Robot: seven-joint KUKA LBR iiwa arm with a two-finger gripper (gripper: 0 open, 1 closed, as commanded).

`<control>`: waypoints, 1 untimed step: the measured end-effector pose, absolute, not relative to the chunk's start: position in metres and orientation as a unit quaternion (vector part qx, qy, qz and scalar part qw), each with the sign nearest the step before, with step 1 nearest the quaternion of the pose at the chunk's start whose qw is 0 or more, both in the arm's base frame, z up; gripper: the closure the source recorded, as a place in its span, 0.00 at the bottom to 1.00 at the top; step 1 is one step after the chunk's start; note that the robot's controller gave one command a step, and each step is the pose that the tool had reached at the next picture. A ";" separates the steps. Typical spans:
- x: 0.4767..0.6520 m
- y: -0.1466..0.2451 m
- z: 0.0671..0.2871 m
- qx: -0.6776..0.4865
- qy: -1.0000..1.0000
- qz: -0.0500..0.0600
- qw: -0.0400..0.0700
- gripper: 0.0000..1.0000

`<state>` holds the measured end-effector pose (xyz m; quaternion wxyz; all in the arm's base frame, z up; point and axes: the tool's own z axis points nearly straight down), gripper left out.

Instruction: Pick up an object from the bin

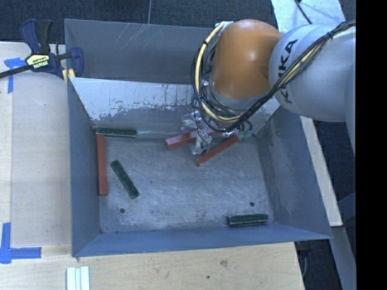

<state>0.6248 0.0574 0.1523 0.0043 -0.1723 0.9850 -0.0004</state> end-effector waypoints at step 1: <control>0.627 0.057 0.196 -0.170 0.985 0.000 0.005 1.00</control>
Offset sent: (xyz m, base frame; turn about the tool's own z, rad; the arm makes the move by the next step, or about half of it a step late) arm 0.0001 -0.0001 0.0397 0.0000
